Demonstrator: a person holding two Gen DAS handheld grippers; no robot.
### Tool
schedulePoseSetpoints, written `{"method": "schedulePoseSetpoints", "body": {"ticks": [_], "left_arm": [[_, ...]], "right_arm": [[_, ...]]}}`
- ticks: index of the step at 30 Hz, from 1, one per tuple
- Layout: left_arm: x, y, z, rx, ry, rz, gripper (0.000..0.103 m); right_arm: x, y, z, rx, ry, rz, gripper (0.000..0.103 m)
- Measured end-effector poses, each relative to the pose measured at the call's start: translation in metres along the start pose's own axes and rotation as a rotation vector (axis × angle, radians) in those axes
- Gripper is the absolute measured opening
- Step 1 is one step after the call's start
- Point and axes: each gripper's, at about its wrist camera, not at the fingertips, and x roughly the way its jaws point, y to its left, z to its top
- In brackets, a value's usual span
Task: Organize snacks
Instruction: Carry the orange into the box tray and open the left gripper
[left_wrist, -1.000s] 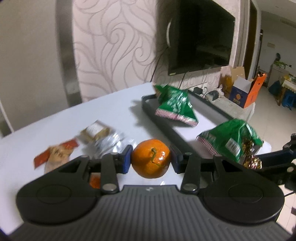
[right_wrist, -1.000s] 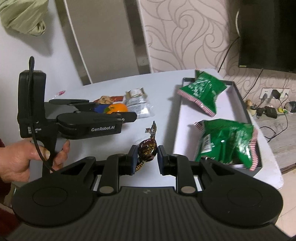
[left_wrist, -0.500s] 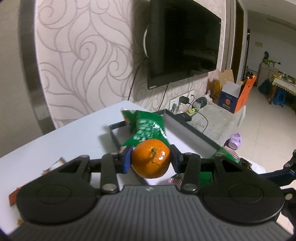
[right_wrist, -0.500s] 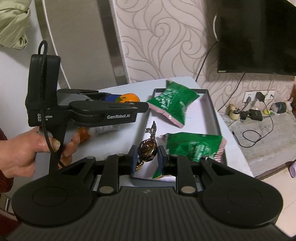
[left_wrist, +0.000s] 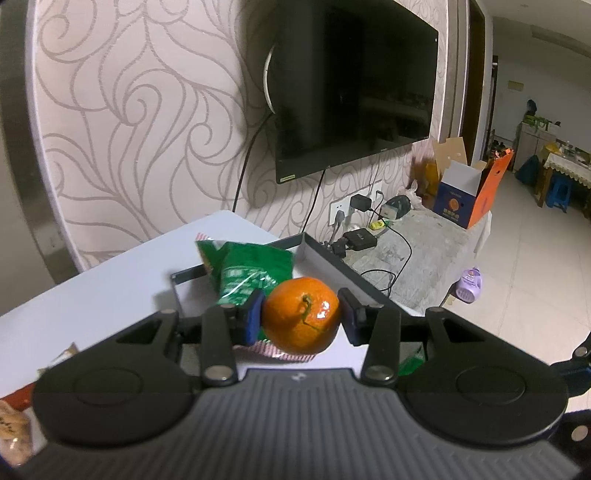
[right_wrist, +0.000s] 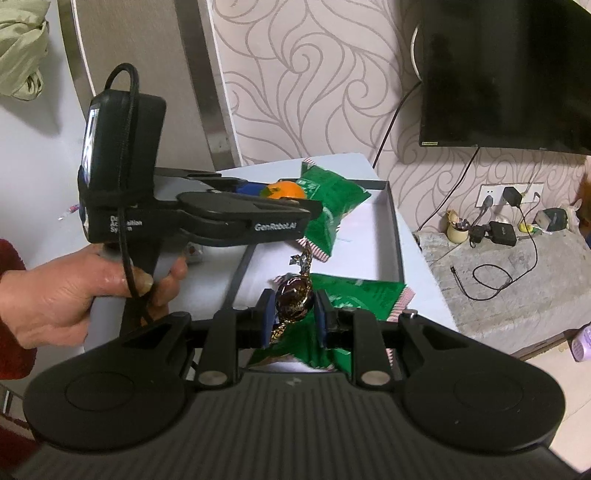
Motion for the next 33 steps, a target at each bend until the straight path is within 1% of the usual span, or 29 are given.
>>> {"method": "schedulePoseSetpoints", "body": {"ticks": [11, 16, 19, 23, 27, 29, 33], "left_arm": [[0.036, -0.016, 0.012, 0.016, 0.004, -0.004, 0.046], [0.049, -0.019, 0.015, 0.029, 0.011, 0.015, 0.046], [0.053, -0.016, 0.017, 0.026, 0.011, 0.027, 0.046], [0.057, -0.014, 0.019, 0.026, 0.012, 0.035, 0.046], [0.058, -0.016, 0.022, 0.046, 0.004, 0.033, 0.046], [0.059, -0.017, 0.022, 0.055, 0.003, 0.033, 0.046], [0.065, -0.015, 0.023, 0.056, 0.012, 0.034, 0.046]], "right_arm": [[0.012, -0.033, 0.005, 0.002, -0.007, -0.022, 0.026], [0.021, -0.042, 0.006, -0.001, -0.015, -0.027, 0.026], [0.03, -0.044, 0.003, -0.01, -0.005, -0.029, 0.026], [0.041, -0.048, 0.001, 0.011, 0.003, -0.008, 0.026], [0.053, -0.049, 0.001, 0.053, 0.016, 0.043, 0.026], [0.059, -0.044, 0.0, 0.055, 0.028, 0.07, 0.026], [0.062, -0.039, 0.0, 0.046, 0.028, 0.075, 0.026]]}}
